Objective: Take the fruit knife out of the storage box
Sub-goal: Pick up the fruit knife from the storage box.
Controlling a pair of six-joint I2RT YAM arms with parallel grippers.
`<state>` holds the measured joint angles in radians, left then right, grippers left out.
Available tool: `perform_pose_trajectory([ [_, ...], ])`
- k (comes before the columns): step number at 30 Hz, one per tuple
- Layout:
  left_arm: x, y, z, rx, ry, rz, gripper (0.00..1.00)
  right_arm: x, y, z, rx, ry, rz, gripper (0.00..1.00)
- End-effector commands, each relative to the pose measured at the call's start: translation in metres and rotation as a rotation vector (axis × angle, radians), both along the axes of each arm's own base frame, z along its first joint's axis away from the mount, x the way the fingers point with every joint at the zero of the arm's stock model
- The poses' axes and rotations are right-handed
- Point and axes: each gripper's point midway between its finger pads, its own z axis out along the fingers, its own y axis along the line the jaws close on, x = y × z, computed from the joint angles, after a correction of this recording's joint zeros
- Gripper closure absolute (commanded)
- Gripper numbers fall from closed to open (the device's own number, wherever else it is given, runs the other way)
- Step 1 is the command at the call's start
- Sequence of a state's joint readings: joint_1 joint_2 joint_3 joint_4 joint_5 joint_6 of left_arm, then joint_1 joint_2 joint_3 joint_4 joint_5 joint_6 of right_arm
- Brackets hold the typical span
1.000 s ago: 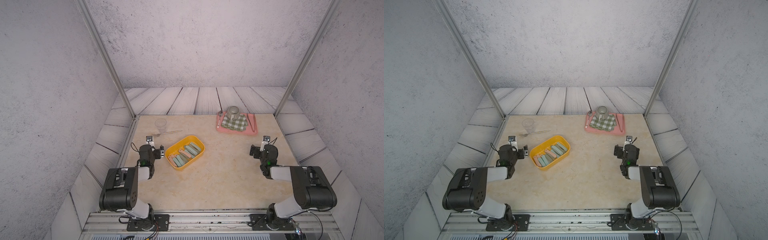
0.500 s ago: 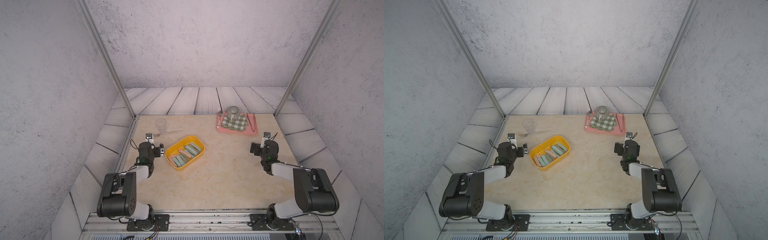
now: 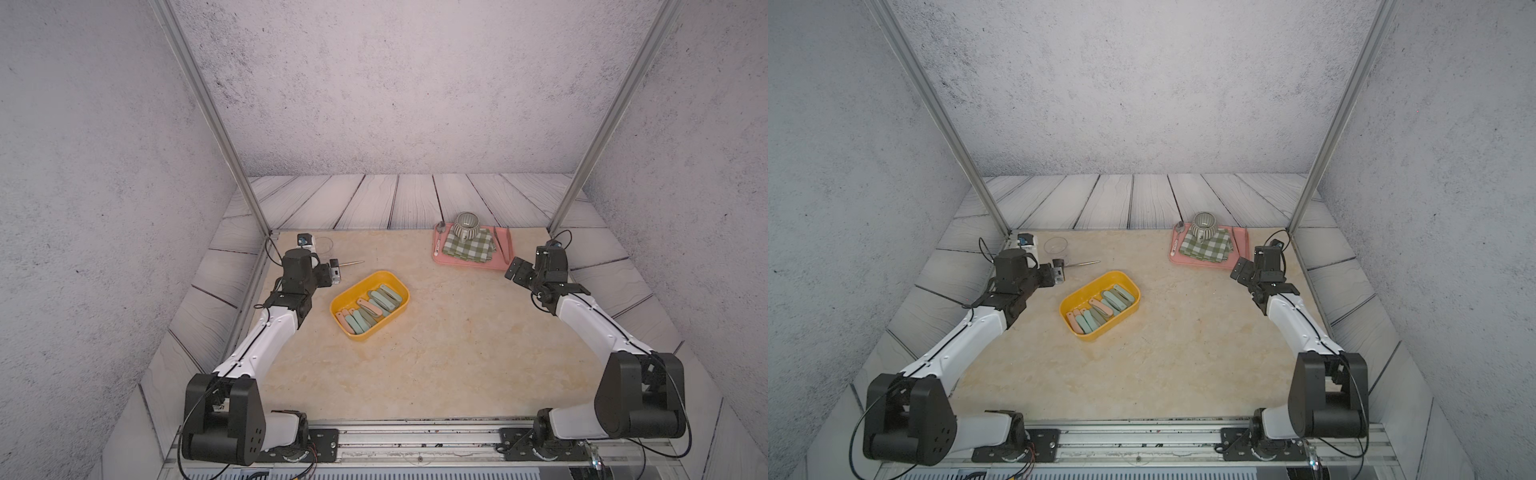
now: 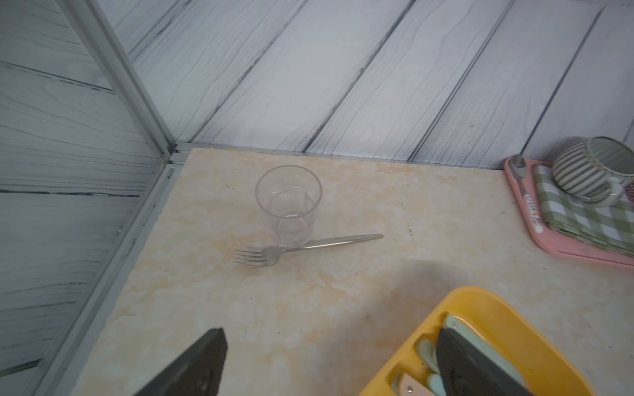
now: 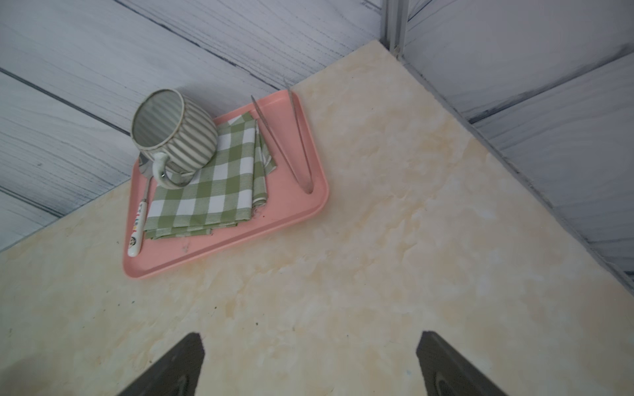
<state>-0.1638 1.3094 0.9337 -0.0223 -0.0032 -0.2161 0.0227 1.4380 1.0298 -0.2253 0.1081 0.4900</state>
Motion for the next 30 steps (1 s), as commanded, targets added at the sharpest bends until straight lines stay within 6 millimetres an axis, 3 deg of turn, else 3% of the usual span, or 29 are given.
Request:
perform_pose_trajectory([
  [1, -0.024, -0.018, 0.000, -0.102, 0.123, 0.028, 0.01, -0.017, 0.025, -0.020, 0.099, 0.173, 0.062, 0.01],
  [4, -0.033, -0.034, 0.011, -0.202, 0.151, 0.048, 0.01, -0.019, 0.038, -0.021, 0.127, 0.206, 0.105, 0.01],
  [10, -0.047, -0.062, -0.002, -0.427, 0.285, 0.122, 0.10, -0.027, 0.078, -0.021, 0.153, 0.251, 0.234, 0.01],
  [17, -0.042, -0.096, -0.045, -0.544, 0.474, 0.160, 0.21, -0.036, 0.106, -0.014, 0.127, 0.303, 0.324, 0.01],
  [19, -0.039, -0.098, -0.055, -0.568, 0.497, 0.200, 0.23, -0.039, 0.112, -0.011, 0.122, 0.301, 0.338, 0.01],
  [23, -0.032, -0.095, -0.071, -0.586, 0.522, 0.291, 0.43, -0.045, 0.125, -0.011, 0.116, 0.305, 0.371, 0.01],
  [30, -0.021, -0.111, -0.109, -0.609, 0.668, 0.348, 0.55, -0.047, 0.134, -0.013, 0.094, 0.311, 0.397, 0.01],
])
